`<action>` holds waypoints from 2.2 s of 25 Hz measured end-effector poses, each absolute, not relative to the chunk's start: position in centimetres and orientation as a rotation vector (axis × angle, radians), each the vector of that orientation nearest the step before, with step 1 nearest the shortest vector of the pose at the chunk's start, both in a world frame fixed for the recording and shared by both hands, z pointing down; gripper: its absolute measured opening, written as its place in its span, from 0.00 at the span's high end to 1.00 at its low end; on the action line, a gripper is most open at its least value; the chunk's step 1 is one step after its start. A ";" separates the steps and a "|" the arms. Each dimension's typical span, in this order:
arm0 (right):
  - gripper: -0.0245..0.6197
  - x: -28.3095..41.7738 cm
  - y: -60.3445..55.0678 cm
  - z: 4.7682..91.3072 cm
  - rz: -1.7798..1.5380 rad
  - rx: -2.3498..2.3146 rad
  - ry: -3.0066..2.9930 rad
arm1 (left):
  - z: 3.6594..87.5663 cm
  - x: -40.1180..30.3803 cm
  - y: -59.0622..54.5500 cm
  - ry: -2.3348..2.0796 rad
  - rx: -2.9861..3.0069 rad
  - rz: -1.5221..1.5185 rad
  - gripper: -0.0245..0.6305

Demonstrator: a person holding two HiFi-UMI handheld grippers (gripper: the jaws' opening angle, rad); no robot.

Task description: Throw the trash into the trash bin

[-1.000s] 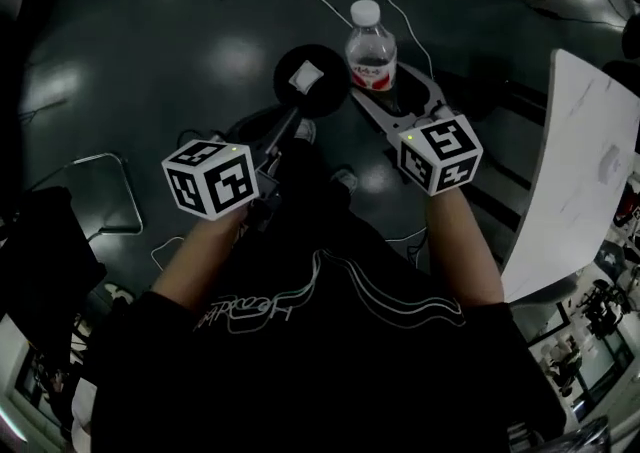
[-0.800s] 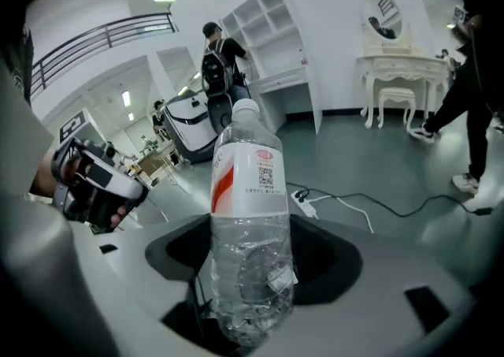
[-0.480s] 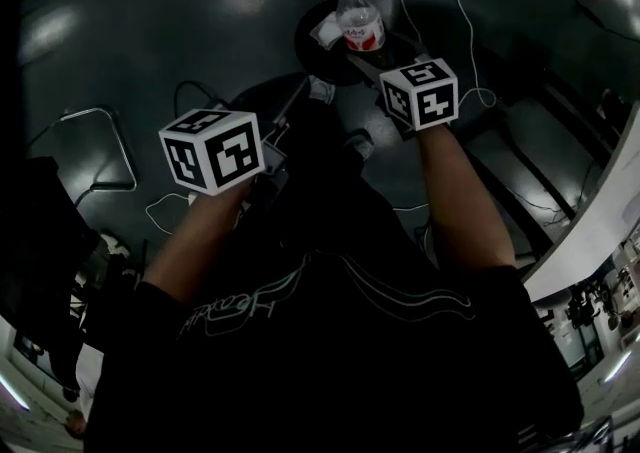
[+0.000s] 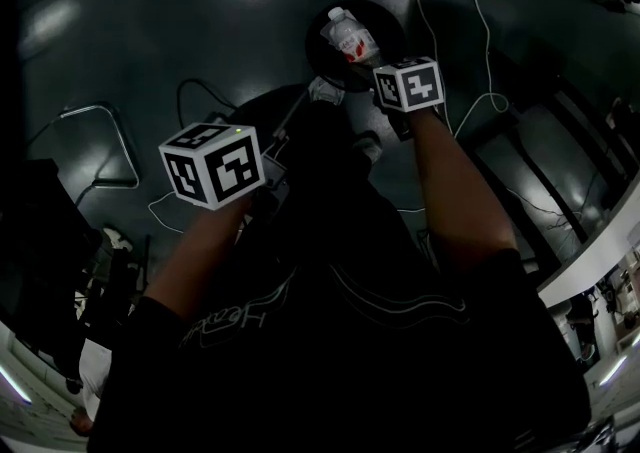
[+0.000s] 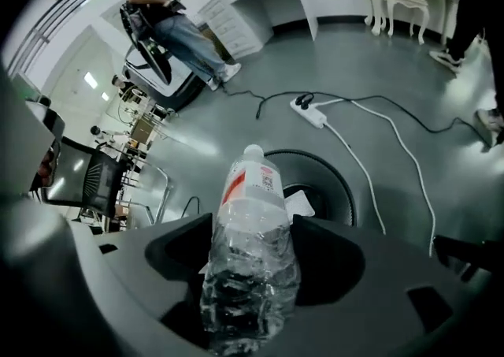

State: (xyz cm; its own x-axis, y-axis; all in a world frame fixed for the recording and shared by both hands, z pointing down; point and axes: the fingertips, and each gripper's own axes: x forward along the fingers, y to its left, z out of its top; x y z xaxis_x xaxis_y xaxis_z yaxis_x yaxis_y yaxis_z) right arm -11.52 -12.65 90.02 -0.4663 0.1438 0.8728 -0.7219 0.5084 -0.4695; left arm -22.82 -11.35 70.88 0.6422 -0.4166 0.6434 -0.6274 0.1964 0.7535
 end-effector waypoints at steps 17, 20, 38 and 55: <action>0.43 -10.4 -10.1 91.9 1.261 0.556 -1.626 | 71.3 -23.6 -10.1 -0.942 1.407 0.169 0.96; 0.43 -9.8 -10.0 91.8 1.261 0.561 -1.632 | 71.3 -23.2 -9.9 -0.946 1.411 0.172 0.96; 0.85 -6.6 -13.1 74.9 1.256 0.792 -2.109 | 64.0 -20.0 -9.5 -0.973 1.601 0.149 0.95; 0.90 6.1 -4.8 35.7 0.760 0.915 -2.636 | 36.3 -4.5 -5.0 -0.693 2.189 0.029 0.96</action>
